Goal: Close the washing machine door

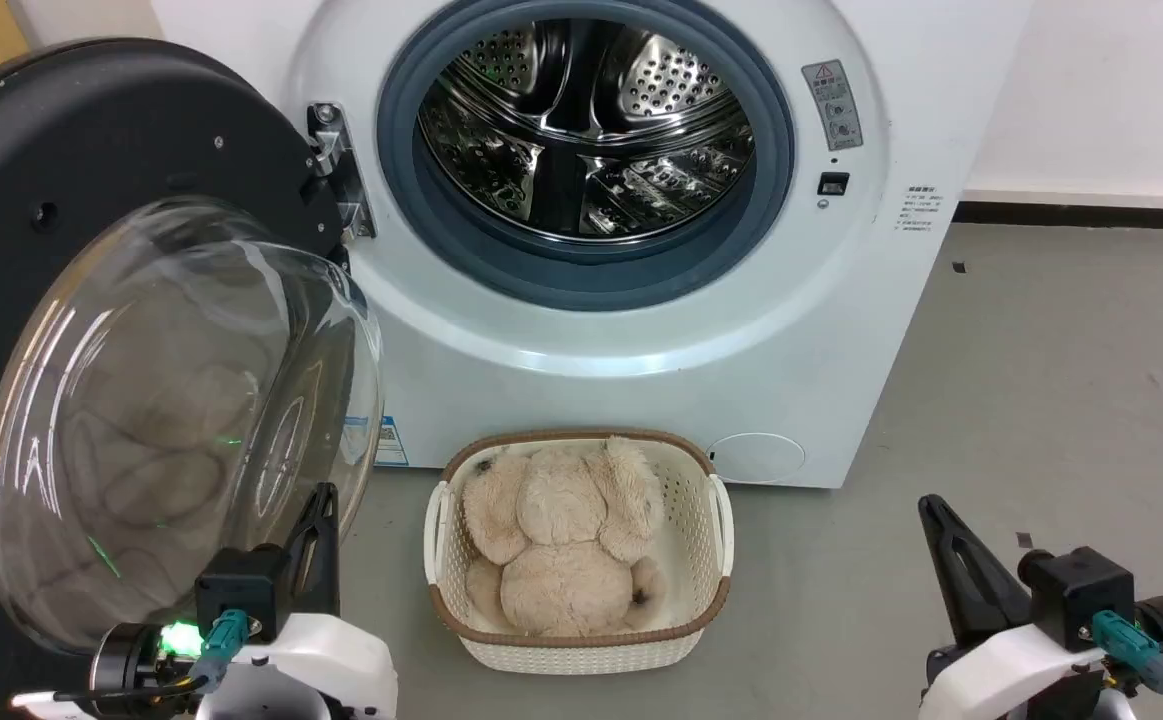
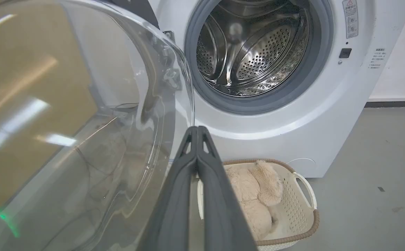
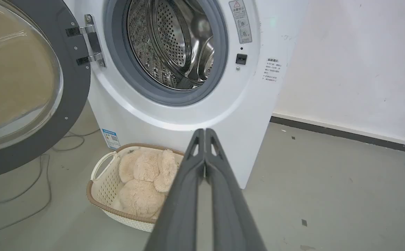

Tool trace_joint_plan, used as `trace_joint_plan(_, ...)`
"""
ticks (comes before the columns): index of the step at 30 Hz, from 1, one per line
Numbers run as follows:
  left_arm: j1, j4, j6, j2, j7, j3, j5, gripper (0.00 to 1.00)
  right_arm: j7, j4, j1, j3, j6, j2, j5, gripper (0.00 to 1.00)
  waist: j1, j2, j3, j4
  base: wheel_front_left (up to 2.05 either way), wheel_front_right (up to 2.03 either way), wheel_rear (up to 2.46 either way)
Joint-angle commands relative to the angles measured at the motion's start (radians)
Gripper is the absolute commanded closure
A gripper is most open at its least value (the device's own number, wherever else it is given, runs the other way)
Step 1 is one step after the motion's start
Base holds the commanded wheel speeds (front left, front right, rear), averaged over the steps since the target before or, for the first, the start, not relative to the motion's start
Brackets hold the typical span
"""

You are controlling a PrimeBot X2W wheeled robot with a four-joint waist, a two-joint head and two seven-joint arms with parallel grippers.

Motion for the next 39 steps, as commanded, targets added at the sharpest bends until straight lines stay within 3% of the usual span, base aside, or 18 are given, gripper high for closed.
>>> trace_joint_plan(1, 0.009, -0.004, -0.004, -0.001, 0.000, 0.001, 0.003, 1.00, 0.000, 0.002, -0.014, 0.000, 0.001, 0.005, -0.008, 1.00, 0.0000, -0.0001, 0.000, 0.000, 0.00, 0.00, 0.00)
trace_joint_plan(16, 0.009, -0.004, -0.004, -0.001, 0.000, 0.001, 0.003, 1.00, 0.000, 0.002, -0.014, 0.000, 0.001, 0.005, -0.008, 1.00, 0.0000, -0.0001, 0.000, 0.000, 0.00, 0.00, 0.00)
trace_joint_plan(17, 0.000, 0.000, 0.001, 0.000, 0.000, -0.001, 0.000, 0.00, 0.000, 0.000, 0.000, -0.001, 0.000, 0.000, 0.001, 0.00, 0.0000, -0.0001, 0.000, 0.000, 0.00, 0.00, 0.00)
trace_joint_plan(25, -0.001, 0.003, 0.017, 0.000, -0.014, -0.005, -0.003, 0.00, -0.014, 0.003, 0.000, -0.011, 0.000, 0.000, 0.013, 0.00, 0.0000, -0.0001, 0.001, 0.000, 0.00, 0.00, 0.00)
trace_joint_plan(26, -0.001, 0.004, 0.019, 0.000, -0.016, -0.006, -0.003, 0.62, -0.016, 0.004, 0.000, -0.012, 0.000, 0.000, 0.015, 0.00, 0.0000, -0.0001, 0.002, 0.000, 0.00, 0.00, 0.00)
trace_joint_plan(27, -0.001, 0.004, 0.022, 0.000, -0.018, -0.007, -0.004, 1.00, -0.018, 0.004, 0.000, -0.014, 0.000, 0.000, 0.017, 0.00, 0.0000, -0.0001, 0.002, 0.000, 0.00, 0.00, 0.00)
trace_joint_plan(39, -0.025, -0.007, 0.033, 0.004, -0.043, -0.007, -0.011, 1.00, -0.043, 0.003, 0.000, -0.027, 0.000, 0.001, 0.039, 0.00, 0.0000, -0.0001, 0.005, 0.010, 0.00, 0.00, 0.00)
